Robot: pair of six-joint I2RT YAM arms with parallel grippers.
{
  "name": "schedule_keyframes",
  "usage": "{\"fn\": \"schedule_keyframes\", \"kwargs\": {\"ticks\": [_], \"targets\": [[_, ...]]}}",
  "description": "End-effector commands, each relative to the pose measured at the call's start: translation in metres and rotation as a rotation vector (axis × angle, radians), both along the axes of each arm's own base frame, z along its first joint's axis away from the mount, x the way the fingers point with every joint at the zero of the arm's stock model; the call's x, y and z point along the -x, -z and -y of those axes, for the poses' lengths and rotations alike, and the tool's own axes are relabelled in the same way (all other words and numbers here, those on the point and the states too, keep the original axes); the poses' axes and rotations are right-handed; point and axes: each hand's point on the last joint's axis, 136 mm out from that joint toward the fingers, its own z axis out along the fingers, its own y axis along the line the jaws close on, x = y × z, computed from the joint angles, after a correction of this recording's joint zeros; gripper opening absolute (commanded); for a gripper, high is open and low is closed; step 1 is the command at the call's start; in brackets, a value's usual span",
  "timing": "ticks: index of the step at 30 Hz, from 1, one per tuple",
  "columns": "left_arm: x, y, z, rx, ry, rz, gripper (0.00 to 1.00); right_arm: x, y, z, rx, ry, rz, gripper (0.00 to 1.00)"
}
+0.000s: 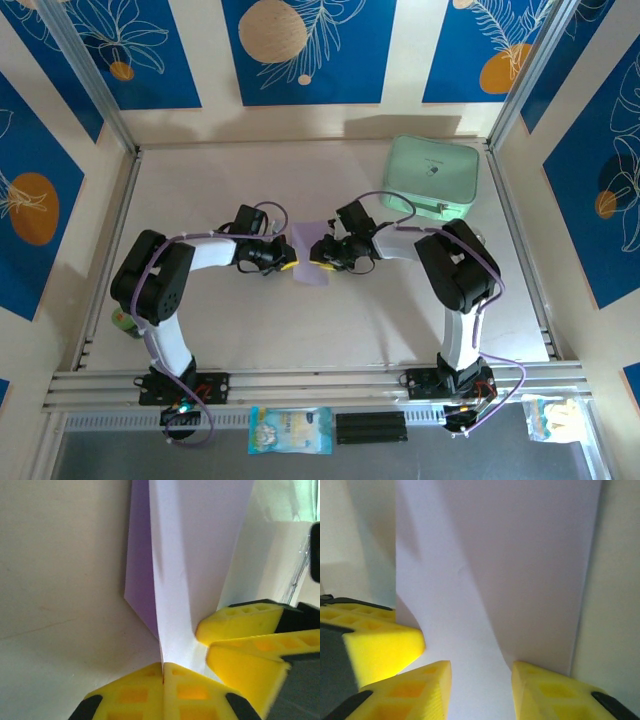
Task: Fold a paper plane with a square sheet of paper (pick it up from the middle)
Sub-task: Third fold the triangle at the center of the table.
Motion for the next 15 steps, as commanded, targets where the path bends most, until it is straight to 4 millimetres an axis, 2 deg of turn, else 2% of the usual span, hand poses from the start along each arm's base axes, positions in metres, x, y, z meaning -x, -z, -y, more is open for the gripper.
{"fn": "schedule_keyframes", "kwargs": {"ticks": [1, 3, 5, 8, 11, 15], "targets": [[-0.002, -0.009, -0.001, 0.021, -0.027, -0.012, 0.01, -0.001, -0.025, 0.009, 0.018, -0.032, 0.124, 0.43], [-0.002, -0.012, -0.001, 0.030, -0.044, -0.015, 0.00, -0.002, -0.038, 0.011, 0.021, -0.054, 0.216, 0.47], [-0.003, -0.015, 0.000, 0.041, -0.062, -0.020, 0.00, -0.001, -0.044, 0.016, 0.073, -0.071, 0.314, 0.50], [-0.002, -0.019, 0.000, 0.053, -0.083, -0.026, 0.00, 0.000, -0.049, 0.020, 0.160, -0.119, 0.468, 0.44], [-0.003, -0.024, 0.001, 0.065, -0.090, -0.024, 0.00, 0.005, -0.053, 0.017, 0.176, -0.180, 0.602, 0.43], [-0.003, -0.028, 0.005, 0.083, -0.091, -0.031, 0.00, 0.018, -0.062, 0.003, 0.193, -0.309, 0.788, 0.52]]}}
